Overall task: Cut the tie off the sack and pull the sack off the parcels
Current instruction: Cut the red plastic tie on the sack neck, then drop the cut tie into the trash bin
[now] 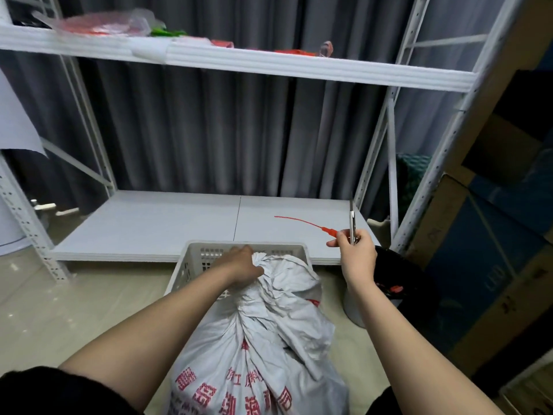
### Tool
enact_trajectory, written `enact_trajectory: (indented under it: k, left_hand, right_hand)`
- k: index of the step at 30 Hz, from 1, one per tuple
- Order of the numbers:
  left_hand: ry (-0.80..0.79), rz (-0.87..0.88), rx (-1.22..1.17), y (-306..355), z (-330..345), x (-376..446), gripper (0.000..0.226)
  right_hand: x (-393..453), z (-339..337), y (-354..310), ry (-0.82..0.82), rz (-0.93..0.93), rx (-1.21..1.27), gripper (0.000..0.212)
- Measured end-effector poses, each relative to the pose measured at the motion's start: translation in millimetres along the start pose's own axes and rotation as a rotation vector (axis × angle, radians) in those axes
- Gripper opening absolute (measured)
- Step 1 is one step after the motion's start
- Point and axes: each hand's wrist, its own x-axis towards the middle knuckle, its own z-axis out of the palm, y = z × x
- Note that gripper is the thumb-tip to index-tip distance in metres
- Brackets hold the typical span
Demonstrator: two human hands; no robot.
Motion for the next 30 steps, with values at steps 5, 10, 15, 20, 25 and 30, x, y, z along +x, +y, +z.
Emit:
enact_trajectory:
  k: [5,10,15,20,25,30]
  left_hand:
    - [0.069,0.090,0.061,54,-2,17,0.058]
    - [0.031,0.219,0.084,118,17,36,0.054]
    - [-0.030,0.284,0.140,162,46,58,0.053]
    - [-0.062,0.321,0.156,185,73,90,0.050]
    - [-0.069,0.292,0.123,184,93,122,0.049]
    - [-0.127,0.294,0.119,172,106,139,0.052]
  right_hand:
    - [15,-26,21,0.042,0.051,-0.069,0.012]
    - [45,-47,57,0.102,0.163,-0.055,0.015]
    - [83,-66,104,0.105,0.305,-0.061,0.017]
    - [131,-73,165,0.095,0.416,-0.110,0.007]
    - [173,-71,200,0.191,0.540,-0.083,0.026]
    - [201,-64,215,0.145,0.552,0.053,0.031]
